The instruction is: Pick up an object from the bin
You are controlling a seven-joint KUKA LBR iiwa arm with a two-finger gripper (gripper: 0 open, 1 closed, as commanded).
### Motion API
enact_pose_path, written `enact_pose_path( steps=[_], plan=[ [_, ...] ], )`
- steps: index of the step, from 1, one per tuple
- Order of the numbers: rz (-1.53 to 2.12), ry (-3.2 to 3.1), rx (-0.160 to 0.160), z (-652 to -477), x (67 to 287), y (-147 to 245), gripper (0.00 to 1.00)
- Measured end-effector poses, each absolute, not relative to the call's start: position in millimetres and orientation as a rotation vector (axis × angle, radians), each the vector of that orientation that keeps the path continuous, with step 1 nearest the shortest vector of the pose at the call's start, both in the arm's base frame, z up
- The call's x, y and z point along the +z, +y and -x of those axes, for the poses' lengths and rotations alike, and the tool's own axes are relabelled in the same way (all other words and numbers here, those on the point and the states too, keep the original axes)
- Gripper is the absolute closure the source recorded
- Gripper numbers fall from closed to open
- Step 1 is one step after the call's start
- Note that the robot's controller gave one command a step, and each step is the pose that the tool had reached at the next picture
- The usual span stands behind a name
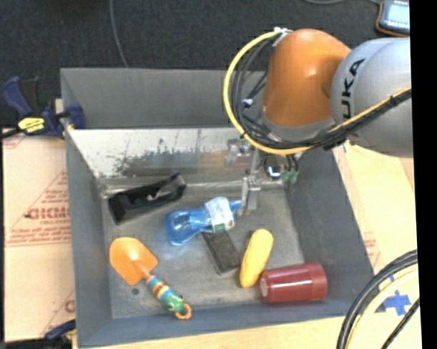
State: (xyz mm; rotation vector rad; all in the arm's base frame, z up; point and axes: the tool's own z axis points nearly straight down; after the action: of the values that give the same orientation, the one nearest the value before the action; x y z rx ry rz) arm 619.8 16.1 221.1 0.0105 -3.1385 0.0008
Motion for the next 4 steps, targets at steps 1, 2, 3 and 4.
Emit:
enact_pose_path(
  steps=[1, 2, 3, 4],
  plan=[
    [-0.01, -3.146, 0.0, -621.3, 225, 16, 0.0],
    [-0.249, -3.141, 0.002, -617.3, 111, 49, 0.0],
    [-0.335, -3.141, 0.005, -602.6, 161, 70, 0.0],
    [-0.402, -3.122, 0.001, -582.6, 100, 109, 0.0]
  ],
)
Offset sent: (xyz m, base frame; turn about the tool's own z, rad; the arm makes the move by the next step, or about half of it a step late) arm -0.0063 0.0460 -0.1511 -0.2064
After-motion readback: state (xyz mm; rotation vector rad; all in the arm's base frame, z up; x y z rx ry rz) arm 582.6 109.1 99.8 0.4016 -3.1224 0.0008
